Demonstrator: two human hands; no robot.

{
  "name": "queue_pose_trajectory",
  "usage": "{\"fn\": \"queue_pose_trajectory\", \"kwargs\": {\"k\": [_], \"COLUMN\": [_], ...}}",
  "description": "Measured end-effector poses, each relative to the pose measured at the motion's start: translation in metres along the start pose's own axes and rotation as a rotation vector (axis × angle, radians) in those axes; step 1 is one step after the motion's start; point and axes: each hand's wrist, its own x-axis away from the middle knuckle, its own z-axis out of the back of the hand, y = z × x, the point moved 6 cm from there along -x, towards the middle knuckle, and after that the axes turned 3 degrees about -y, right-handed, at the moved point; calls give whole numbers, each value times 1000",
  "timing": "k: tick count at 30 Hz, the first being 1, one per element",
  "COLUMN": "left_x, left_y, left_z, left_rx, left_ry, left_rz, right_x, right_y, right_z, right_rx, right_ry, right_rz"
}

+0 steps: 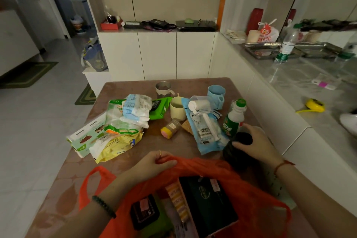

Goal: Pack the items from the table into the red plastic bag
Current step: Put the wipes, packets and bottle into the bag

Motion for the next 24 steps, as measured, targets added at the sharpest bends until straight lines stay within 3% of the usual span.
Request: {"fn": "queue_pose_trajectory", "kwargs": {"k": [2,4,7,9,12,14,15,17,19,21,24], "left_x": [2,5,13,21,29,29,29,28,27,29,37], "left_y": [0,0,-1,-1,-4,-3,-4,-3,-1,1,7], "left_z": [1,3,9,15,24,30,32,35,31,27,26], "left_rx": [-15,-33,-104,-183,-338,-298,-229,-77,52,147,214], "left_ry": [1,6,0,-17,-48,-27,6,64,67,79,119], "left_rz": [2,12,39,86,148,128,141,182,217,256,300], "right_x": [-14,-19,-11,-2,34,65,80,111,141,150,137], "right_y": [14,25,14,-2,-39,-69,-88,-128,-155,-161,-171], "right_z": [-24,-40,-40,-29,8,23,24,9,-29,-73,-107], "right_rx": [211,257,308,300,-122,-588,-785,-1011,-835,-524,-440], "right_ry": [-167,-260,-225,-83,284,333,209,-252,-674,-749,-599], "right_rz": [-75,-101,-4,97,186,234,277,378,416,409,450]}}
